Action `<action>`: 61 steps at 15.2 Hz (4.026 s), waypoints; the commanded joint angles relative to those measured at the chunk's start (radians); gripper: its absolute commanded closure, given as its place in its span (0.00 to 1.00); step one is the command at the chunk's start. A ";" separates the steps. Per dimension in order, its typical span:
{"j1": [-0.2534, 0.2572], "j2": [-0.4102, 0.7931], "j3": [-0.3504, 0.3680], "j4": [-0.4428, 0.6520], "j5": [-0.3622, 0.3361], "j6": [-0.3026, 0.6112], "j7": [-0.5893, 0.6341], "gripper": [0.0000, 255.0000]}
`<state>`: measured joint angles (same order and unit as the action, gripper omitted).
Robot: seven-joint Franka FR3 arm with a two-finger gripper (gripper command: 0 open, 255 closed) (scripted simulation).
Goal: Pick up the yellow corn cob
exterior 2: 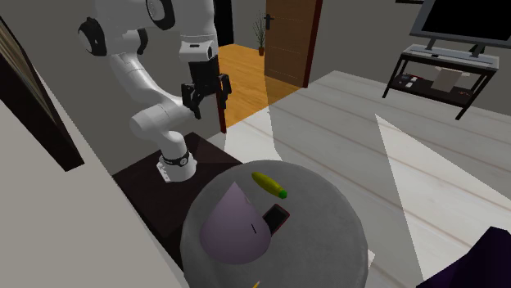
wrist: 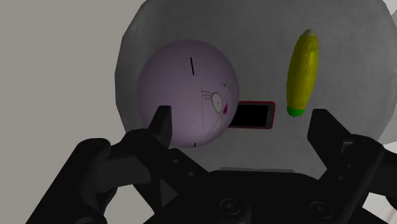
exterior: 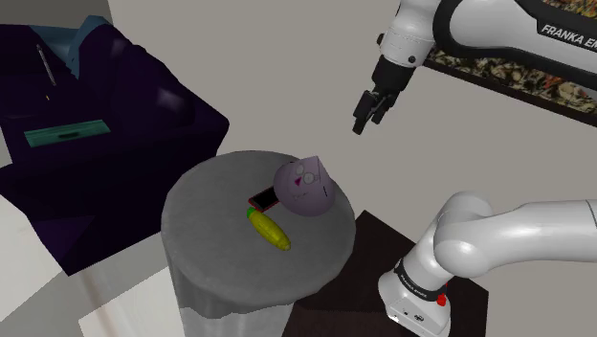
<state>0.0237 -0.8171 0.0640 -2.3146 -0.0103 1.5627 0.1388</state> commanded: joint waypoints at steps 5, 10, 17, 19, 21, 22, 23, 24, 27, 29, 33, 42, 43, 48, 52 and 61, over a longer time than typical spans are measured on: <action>0.007 0.035 0.039 -0.095 0.028 0.121 0.053 0.00; 0.015 0.113 0.092 -0.187 0.061 0.282 0.118 0.00; 0.021 0.292 0.171 -0.258 0.092 0.520 0.212 0.00; 0.020 0.357 0.193 -0.266 0.095 0.589 0.241 0.00; 0.018 0.428 0.216 -0.267 0.092 0.657 0.273 0.00; 0.016 0.465 0.228 -0.266 0.089 0.691 0.289 0.00; 0.013 0.503 0.239 -0.263 0.083 0.724 0.307 0.00; 0.011 0.543 0.250 -0.258 0.076 0.756 0.326 0.00; 0.001 0.667 0.280 -0.236 0.040 0.849 0.389 0.00; -0.004 0.754 0.296 -0.213 0.002 0.906 0.439 0.00; -0.001 0.887 0.301 -0.175 -0.075 0.987 0.523 0.00; 0.009 0.979 0.280 -0.179 -0.149 1.075 0.578 1.00; 0.008 0.979 0.279 -0.179 -0.149 1.075 0.577 1.00; 0.008 0.979 0.279 -0.179 -0.149 1.075 0.577 1.00; 0.006 0.965 0.284 -0.179 -0.137 1.061 0.569 1.00; -0.003 0.842 0.306 -0.169 -0.042 0.939 0.499 1.00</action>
<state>0.0213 0.0421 0.3688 -2.4842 -0.0650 2.5185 0.6475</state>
